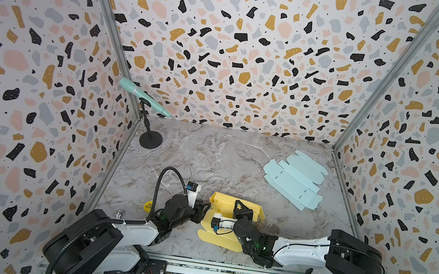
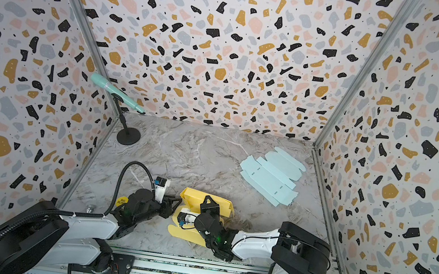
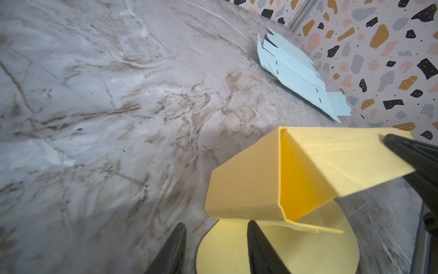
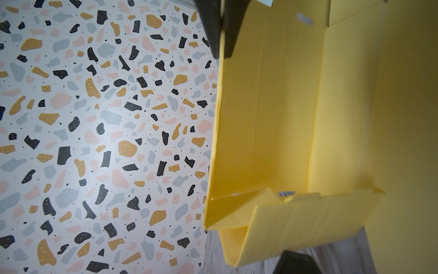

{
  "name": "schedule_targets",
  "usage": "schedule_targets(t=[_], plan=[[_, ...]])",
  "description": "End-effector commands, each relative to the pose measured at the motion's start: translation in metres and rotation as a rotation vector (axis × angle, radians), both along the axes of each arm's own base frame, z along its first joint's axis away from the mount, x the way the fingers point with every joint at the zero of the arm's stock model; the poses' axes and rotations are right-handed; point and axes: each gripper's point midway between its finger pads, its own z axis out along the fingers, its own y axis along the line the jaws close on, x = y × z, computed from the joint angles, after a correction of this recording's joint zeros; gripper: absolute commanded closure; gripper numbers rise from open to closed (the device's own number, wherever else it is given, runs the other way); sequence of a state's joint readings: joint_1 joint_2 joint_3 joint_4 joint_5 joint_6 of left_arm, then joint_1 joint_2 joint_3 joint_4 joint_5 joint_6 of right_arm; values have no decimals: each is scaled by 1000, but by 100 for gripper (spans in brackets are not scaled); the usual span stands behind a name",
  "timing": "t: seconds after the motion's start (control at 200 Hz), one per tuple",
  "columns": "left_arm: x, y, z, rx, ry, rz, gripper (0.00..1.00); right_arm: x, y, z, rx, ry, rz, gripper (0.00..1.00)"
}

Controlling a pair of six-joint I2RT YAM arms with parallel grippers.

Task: Fold the paper box

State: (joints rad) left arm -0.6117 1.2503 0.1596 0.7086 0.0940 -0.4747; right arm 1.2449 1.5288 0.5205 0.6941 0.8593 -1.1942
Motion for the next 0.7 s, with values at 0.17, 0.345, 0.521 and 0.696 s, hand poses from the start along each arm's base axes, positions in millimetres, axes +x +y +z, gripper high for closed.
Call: schedule_targets(t=[0.17,0.345,0.521,0.696], plan=[[1,-4,11,-14,-42,-22,45,-1,4,-21,-61,14,11,100],[1,-9,14,-26,-50,-50,41,-2,7,-27,-59,21,13,100],[3,-12,19,-32,-80,-58,41,-3,8,-25,-52,21,19,100],[10,-17,29,-39,-139,-67,41,-6,10,-24,-48,26,27,100]])
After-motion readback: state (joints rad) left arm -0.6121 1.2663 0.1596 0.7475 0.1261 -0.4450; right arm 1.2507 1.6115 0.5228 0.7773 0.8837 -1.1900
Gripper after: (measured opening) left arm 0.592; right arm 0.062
